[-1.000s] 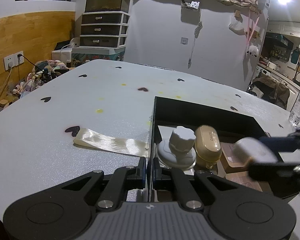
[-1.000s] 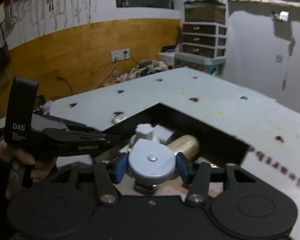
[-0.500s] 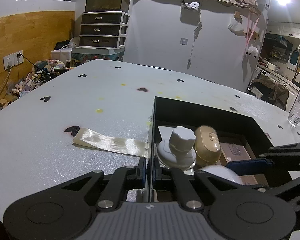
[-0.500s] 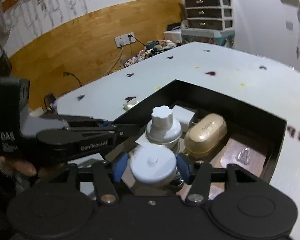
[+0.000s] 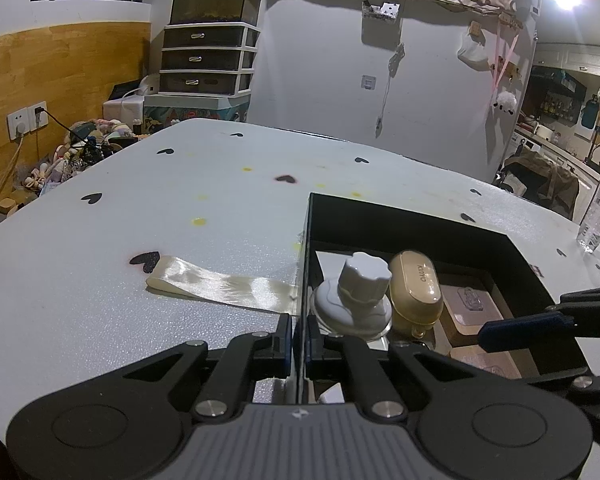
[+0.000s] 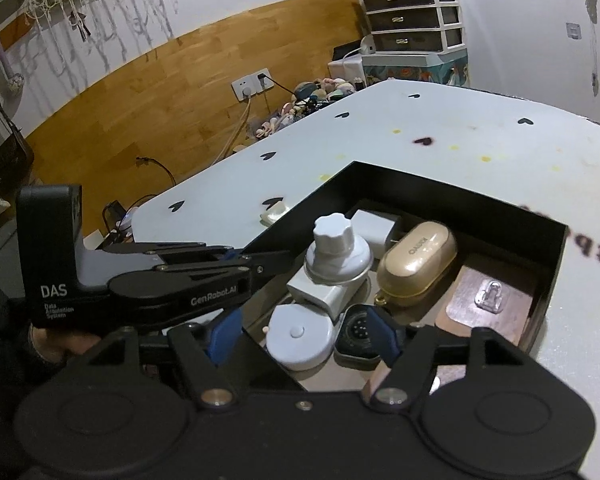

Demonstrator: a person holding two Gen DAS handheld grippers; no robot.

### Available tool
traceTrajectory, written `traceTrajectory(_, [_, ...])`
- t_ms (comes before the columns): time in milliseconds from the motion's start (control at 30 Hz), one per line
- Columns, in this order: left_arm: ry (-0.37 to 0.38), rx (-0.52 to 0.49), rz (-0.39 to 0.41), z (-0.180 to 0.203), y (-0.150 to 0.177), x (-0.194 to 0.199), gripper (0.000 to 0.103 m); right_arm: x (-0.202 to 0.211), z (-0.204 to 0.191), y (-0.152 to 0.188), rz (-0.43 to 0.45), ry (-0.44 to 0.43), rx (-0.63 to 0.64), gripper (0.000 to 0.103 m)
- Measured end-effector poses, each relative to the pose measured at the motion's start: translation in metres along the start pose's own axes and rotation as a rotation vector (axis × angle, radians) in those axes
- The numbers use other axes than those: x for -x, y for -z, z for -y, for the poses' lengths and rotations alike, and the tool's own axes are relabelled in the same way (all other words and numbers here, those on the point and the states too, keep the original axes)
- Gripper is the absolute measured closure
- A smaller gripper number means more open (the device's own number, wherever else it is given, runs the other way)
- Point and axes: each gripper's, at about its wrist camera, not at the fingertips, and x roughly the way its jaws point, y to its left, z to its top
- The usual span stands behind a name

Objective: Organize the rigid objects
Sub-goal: 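Carry the white puck into the black box and release it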

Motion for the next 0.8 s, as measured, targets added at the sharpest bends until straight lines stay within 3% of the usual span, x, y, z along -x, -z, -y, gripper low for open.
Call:
traceTrajectory(133, [0.000, 0.000, 0.000, 0.000, 0.000, 0.000, 0.098, 0.003, 0.002, -0.001, 0.005, 0.001, -0.013, 0.029])
traceTrajectory(467, [-0.002, -0.001, -0.001, 0.000, 0.000, 0.000, 0.098, 0.041, -0.010, -0.002, 0.104, 0.134, 0.024, 0.004])
traceTrajectory(800, [-0.002, -0.001, -0.001, 0.000, 0.000, 0.000, 0.098, 0.092, -0.025, 0.027, 0.247, 0.305, -0.027, 0.000])
